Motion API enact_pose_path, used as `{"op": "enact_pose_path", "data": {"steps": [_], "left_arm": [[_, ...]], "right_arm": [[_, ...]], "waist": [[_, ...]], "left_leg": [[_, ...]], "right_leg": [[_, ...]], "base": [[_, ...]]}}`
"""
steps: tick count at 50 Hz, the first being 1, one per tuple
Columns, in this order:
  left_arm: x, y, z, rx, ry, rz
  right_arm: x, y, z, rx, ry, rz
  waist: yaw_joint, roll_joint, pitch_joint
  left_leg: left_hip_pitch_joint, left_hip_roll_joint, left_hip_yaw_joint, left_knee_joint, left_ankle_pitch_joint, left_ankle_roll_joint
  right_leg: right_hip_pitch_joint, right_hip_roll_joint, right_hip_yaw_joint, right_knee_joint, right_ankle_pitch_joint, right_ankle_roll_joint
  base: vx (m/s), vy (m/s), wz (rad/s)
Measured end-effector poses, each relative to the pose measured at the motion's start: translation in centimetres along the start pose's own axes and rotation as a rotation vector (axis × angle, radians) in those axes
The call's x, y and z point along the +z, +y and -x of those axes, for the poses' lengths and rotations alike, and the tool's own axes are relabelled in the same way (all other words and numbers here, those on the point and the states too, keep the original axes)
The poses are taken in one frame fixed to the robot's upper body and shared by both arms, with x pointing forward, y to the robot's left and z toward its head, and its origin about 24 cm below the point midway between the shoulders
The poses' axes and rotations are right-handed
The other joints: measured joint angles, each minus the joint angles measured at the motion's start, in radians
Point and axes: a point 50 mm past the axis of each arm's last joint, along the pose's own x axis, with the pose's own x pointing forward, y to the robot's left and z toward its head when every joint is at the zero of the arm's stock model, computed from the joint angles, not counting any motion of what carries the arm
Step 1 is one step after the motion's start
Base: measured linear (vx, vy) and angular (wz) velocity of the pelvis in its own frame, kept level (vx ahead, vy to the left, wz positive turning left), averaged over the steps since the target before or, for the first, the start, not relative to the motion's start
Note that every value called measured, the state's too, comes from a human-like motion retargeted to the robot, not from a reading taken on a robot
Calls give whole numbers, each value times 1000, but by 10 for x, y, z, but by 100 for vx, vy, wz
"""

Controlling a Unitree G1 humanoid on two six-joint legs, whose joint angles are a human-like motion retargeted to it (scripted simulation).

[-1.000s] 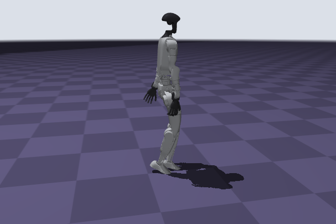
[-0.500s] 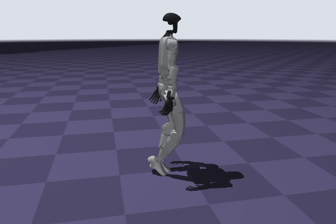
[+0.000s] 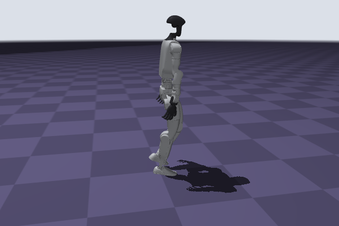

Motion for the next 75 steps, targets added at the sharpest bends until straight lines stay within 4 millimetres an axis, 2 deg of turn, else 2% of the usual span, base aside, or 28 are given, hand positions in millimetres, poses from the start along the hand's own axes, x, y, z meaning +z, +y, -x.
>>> {"op": "enact_pose_path", "data": {"steps": [2, 3, 5, 8, 10, 12, 15, 19, 21, 23, 27, 30, 35, 38, 41, 43, 47, 50, 53, 55, 57, 60, 63, 66, 70, 71, 72, 75], "left_arm": [[2, -20, 0, -62, 5, 63], [1, -28, 1, -96, 12, 107], [1, -42, 1, -167, 24, 186], [-2, -58, 3, -264, 47, 231], [-6, -65, 4, -313, 63, 213], [-10, -69, 5, -345, 83, 173], [-14, -68, 5, -352, 99, 129], [-6, -57, 3, -303, 60, 138], [5, -49, 3, -272, 20, 164], [17, -41, 3, -249, -26, 201], [41, -17, 5, -189, -121, 260], [55, 3, 8, -119, -172, 256], [70, 33, 13, -8, -255, 208], [74, 47, 15, 29, -281, 183], [73, 50, 15, 37, -283, 161], [72, 46, 15, 25, -284, 153], [66, 22, 11, -14, -283, 207], [53, -3, 7, -55, -256, 315], [36, -18, 4, -111, -197, 363], [28, -22, 3, -130, -165, 370], [20, -28, 2, -142, -133, 370], [9, -33, 0, -156, -88, 380], [7, -41, 1, -189, -73, 384], [10, -51, 2, -233, -76, 383], [10, -55, 3, -258, -70, 403], [9, -57, 3, -262, -68, 405], [8, -59, 3, -267, -64, 404], [4, -71, 5, -291, -26, 383]], "right_arm": [[9, 0, 2, 19, -33, 2], [15, 0, 3, 29, -55, 16], [30, -1, 7, 33, -107, 57], [49, -8, 12, -12, -180, 135], [55, -11, 15, -47, -211, 178], [56, -13, 15, -67, -218, 210], [50, -11, 12, -71, -198, 228], [34, -6, 7, -38, -152, 191], [26, -6, 4, -22, -135, 167], [19, -8, 3, -21, -117, 152], [6, -22, 2, -140, -25, 133], [-4, -29, 2, -254, 29, 97], [-21, -17, -3, -111, 72, -9], [-30, -8, -4, 21, 126, -44], [-41, -1, -4, 84, 179, -58], [-47, -1, -4, 97, 203, -54], [-52, -1, -5, 91, 213, -37], [-45, -1, -5, 86, 189, -17], [-31, -2, -3, 80, 138, 14], [-18, -6, -2, 66, 94, 43], [-6, -13, 1, 30, 58, 69], [15, -22, 7, -31, 1, 110], [42, -28, 15, -70, -74, 136], [62, -34, 23, -93, -159, 161], [91, -35, 34, -126, -296, 206], [95, -34, 36, -129, -321, 219], [98, -34, 38, -129, -343, 232], [99, -29, 37, -105, -369, 277]], "waist": [[-1, -12, -31], [-1, -12, -39], [-1, 4, -40], [-3, 35, -28], [-5, 31, -30], [-3, 8, -44], [18, -7, -58], [40, 6, -64], [32, 36, -49], [15, 58, -37], [-34, 82, -32], [-73, 81, -30], [-140, 56, -32], [-169, 31, -26], [-163, 43, -30], [-167, 47, -30], [-140, 44, -40], [-118, 26, -31], [-72, 4, -18], [-37, -1, -12], [6, -20, -8], [80, -17, 1], [113, 8, -4], [82, 12, -26], [45, 56, -31], [38, 63, -31], [34, 67, -32], [42, 81, -53]], "left_leg": [[-53, -176, -16, -272, 46, -21], [-60, -218, -62, -400, 45, -83], [-58, -252, -157, -613, 18, -197], [-57, -273, -297, -760, 12, -314], [-60, -283, -278, -761, 34, -267], [-70, -293, -208, -685, -51, -166], [-69, -304, -260, -617, -116, -128], [-21, -273, -266, -612, -166, -68], [21, -252, -312, -624, -182, -50], [57, -239, -347, -637, -192, -34], [97, -233, -379, -680, -194, -8], [128, -244, -401, -735, -180, 0], [171, -256, -421, -806, -169, 0], [204, -256, -388, -830, -170, 0], [234, -224, -333, -839, -153, 0], [256, -216, -307, -822, -143, 0], [269, -201, -208, -738, -9, 0], [241, -142, -83, -567, 209, 0], [92, -120, -156, -218, 335, 0], [-13, -115, -208, -9, 288, 0], [-67, -70, -168, 109, 113, 0], [-124, 37, -100, 181, -21, 0], [-171, 37, -33, 75, -55, 0], [-183, -86, 7, -225, 60, -20], [-110, -189, -185, -650, 346, -223], [-77, -193, -210, -709, 387, -242], [-46, -199, -223, -756, 436, -237], [21, -197, -114, -831, 585, -121]], "right_leg": [[-12, -81, -30, -27, 25, 57], [-9, -81, -32, -32, 17, 64], [15, -55, -33, -47, -3, 74], [78, -11, -38, -74, -30, 95], [112, -15, -49, -80, -48, 115], [126, -45, -51, -62, -66, 140], [129, -69, -41, 5, -74, 173], [85, -93, -60, 209, 90, 234], [-3, -98, -21, 420, 211, 272], [-123, -103, 18, 662, 240, 287], [-317, -182, -62, 1009, 40, 227], [-451, -200, -93, 1083, -130, 215], [-636, -203, -95, 929, -299, 175], [-689, -180, -74, 785, -347, 101], [-669, -139, -81, 781, -387, 69], [-641, -115, -45, 760, -417, 82], [-552, -77, -5, 669, -462, 73], [-448, -48, 38, 541, -463, 78], [-319, -2, 75, 359, -464, 61], [-272, 25, 86, 279, -448, 36], [-221, 30, 104, 215, -437, 8], [-154, 62, 121, 143, -414, -26], [-103, 58, 107, 63, -362, 5], [-76, -8, 41, 13, -337, 69], [-10, 25, -37, -5, -378, 113], [7, 31, -46, 1, -389, 127], [23, 34, -47, 10, -396, 140], [46, 32, -6, 71, -386, 181]], "base": [[12, 81, 67], [28, 32, 43], [30, 7, 18], [43, 7, -2], [70, 14, -3], [60, 13, -9], [53, 7, -37], [45, 4, -32], [44, 7, 4], [43, 8, 6], [34, 3, 11], [38, -4, 29], [30, -9, 24], [49, -14, -3], [44, -8, -33], [53, -8, -12], [51, -5, -21], [47, -13, -28], [46, -31, -25], [35, -37, -23], [30, -32, -48], [32, -7, -77], [26, 39, -11], [16, 51, 93], [36, 12, 43], [44, 5, -15], [49, 8, -22], [52, 13, -61]]}}
